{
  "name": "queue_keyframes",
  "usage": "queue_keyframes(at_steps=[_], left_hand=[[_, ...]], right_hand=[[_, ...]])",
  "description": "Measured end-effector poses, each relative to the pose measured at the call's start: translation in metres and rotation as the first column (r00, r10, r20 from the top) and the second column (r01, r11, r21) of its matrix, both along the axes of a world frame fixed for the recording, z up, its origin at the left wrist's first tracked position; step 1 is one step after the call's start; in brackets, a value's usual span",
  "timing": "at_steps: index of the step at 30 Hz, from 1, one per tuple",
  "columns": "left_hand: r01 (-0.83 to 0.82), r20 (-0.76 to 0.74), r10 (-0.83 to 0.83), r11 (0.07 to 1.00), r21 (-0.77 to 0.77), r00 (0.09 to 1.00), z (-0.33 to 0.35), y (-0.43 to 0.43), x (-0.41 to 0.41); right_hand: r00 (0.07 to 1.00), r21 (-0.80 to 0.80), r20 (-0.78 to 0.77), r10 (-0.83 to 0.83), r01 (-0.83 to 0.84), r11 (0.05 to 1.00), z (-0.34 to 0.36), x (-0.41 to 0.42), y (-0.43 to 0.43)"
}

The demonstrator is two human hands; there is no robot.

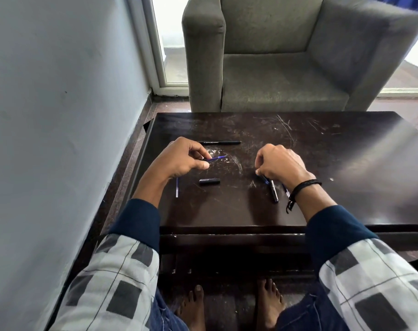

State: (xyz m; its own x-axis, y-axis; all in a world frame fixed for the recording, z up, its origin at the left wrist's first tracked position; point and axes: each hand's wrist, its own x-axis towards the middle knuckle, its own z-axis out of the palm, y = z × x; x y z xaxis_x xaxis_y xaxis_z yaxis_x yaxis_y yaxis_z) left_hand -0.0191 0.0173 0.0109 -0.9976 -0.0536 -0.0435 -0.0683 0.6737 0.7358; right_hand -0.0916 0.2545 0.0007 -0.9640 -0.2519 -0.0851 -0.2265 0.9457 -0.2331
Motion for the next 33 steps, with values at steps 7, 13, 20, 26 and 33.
queue_keyframes(at_steps=[7, 13, 20, 26, 33], left_hand=[[0.022, 0.011, -0.022, 1.0, 0.015, 1.0, -0.001, -0.002, 0.002], [0.027, 0.011, -0.027, 0.999, 0.028, 1.0, -0.002, -0.004, 0.0], [0.01, 0.013, -0.01, 0.999, 0.039, 1.0, -0.003, -0.005, -0.002], [0.014, 0.019, -0.015, 0.999, 0.035, 1.0, -0.003, -0.002, -0.003], [0.016, 0.02, -0.017, 0.999, 0.028, 1.0, -0.005, -0.001, -0.005]], right_hand=[[0.999, 0.064, -0.029, 0.029, -0.027, 0.998, -0.009, 0.002, -0.003], [0.988, -0.206, 0.153, 0.005, 0.027, 0.978, -0.008, -0.004, -0.011], [0.897, -0.806, 0.436, 0.074, 0.352, 0.476, 0.004, -0.001, -0.019], [0.844, -0.844, 0.528, 0.095, 0.51, 0.168, 0.008, 0.0, -0.023], [0.824, -0.83, 0.555, 0.119, 0.538, 0.147, 0.006, 0.004, -0.027]])
